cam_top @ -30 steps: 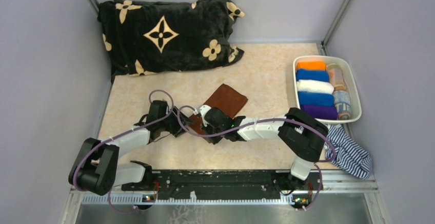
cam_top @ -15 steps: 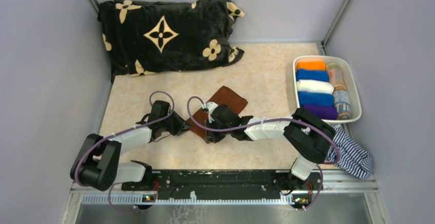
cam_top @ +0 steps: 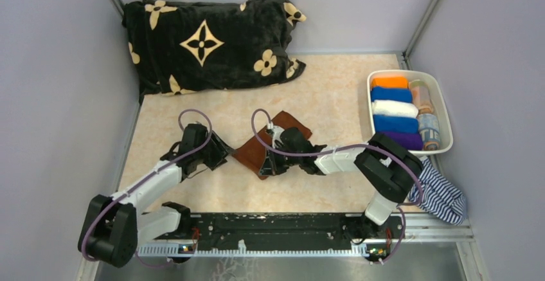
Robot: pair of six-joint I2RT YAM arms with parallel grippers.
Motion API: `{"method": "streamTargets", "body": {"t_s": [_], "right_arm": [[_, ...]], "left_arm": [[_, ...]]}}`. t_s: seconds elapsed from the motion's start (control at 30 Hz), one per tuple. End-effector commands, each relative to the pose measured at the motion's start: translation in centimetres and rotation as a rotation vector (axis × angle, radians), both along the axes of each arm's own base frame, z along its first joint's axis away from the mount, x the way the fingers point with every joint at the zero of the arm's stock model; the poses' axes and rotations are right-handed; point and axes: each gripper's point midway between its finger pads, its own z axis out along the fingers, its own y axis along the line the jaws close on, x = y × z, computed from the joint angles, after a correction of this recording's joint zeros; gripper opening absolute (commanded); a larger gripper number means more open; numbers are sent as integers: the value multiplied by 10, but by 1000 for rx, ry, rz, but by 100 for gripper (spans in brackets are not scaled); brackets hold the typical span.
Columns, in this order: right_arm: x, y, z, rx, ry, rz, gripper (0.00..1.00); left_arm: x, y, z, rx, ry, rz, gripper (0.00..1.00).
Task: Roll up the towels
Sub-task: Roll the towel at the center of the board.
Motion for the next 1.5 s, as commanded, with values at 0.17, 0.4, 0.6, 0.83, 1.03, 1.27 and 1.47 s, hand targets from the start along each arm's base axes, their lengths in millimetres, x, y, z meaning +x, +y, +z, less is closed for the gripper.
{"method": "streamTargets", "body": {"t_s": [0.17, 0.4, 0.6, 0.83, 1.03, 1.27, 1.47], "right_arm": [[3, 5, 14, 261, 196, -34, 0], [11, -8, 1, 313, 296, -100, 0], [13, -14, -7, 334, 356, -121, 0], [18, -19, -15, 324, 381, -140, 0], [21, -20, -14, 313, 374, -140, 0], [22, -19, -6, 303, 338, -113, 0], [27, -20, 15, 261, 207, -50, 18]], "left_arm": [[-23, 7, 12, 52, -52, -103, 65], [-28, -2, -1, 20, -34, -166, 65], [-24, -15, -1, -23, -50, -219, 65], [-15, -26, 6, -69, -92, -253, 65], [-2, -27, 1, -55, -92, -238, 60], [13, -29, -10, -35, -66, -219, 50], [13, -24, -21, -2, -16, -192, 49]]}}
